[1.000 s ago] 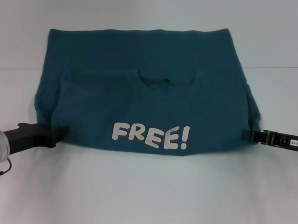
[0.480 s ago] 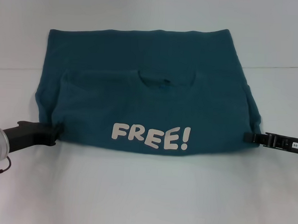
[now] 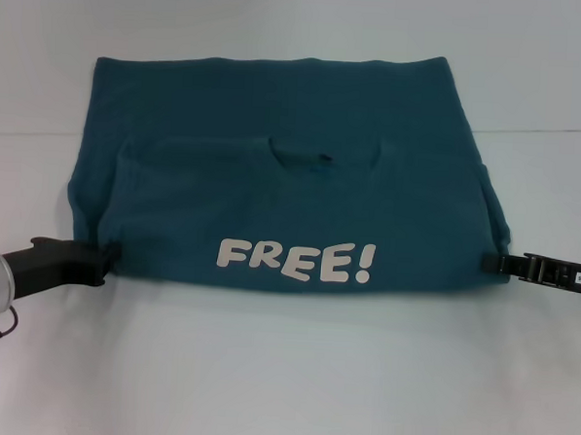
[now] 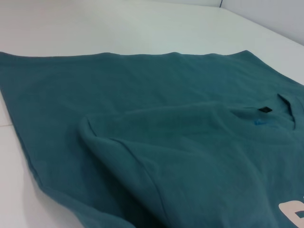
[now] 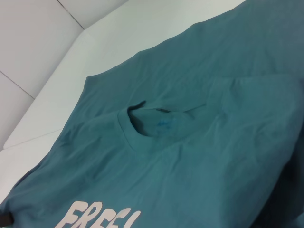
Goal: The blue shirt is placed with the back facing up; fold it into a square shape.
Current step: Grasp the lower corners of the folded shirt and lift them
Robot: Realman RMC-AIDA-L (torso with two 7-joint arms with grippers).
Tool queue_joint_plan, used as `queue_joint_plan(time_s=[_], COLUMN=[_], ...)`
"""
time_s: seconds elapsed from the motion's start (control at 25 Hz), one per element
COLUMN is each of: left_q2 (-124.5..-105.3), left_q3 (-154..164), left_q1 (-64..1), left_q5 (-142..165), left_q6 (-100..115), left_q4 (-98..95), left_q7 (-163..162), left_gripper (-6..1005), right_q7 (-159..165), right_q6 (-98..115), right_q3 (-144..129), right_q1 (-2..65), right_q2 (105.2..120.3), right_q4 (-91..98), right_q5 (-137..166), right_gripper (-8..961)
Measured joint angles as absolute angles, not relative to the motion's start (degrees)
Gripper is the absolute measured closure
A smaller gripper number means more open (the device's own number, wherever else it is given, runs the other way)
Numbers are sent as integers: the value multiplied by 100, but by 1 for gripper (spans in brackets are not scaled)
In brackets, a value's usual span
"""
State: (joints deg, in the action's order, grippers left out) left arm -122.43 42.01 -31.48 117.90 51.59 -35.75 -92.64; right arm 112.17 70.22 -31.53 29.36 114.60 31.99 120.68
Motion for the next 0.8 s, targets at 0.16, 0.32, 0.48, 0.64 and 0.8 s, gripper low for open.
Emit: queue_joint_plan(time_s=[0.16, 0.32, 0.48, 0.64, 0.8], left_q2=[-12248, -12224, -12204, -12204, -12198], left_q3=[4199, 4166, 4159, 4162, 4171], left_q1=[-3146, -3140, -3066, -2962, -2940], left_q5=[11801, 11804, 11804, 11804, 11836], left_q6=[5272, 5522, 5691, 5766, 5775], left_q4=[-3575, -3586, -3716, -3889, -3924], left_q7=[-9269, -9271, -9272, -9273, -9269], left_gripper=[900, 886, 872, 787, 624], right_q7=[11215, 11209, 11206, 11206, 11206], right_q6=[7022, 7022, 7022, 7022, 7013], right_q3=[-3146, -3146, -3148, -3147, -3157], right_q1=[2936, 2936, 2936, 2935, 2936], right_q2=[11460, 11460, 11460, 11462, 11474], right_q4=[3199, 3199, 3199, 3199, 3199], right_q5=[12067, 12067, 12067, 12067, 12067], right_gripper=[897, 896, 896, 896, 896])
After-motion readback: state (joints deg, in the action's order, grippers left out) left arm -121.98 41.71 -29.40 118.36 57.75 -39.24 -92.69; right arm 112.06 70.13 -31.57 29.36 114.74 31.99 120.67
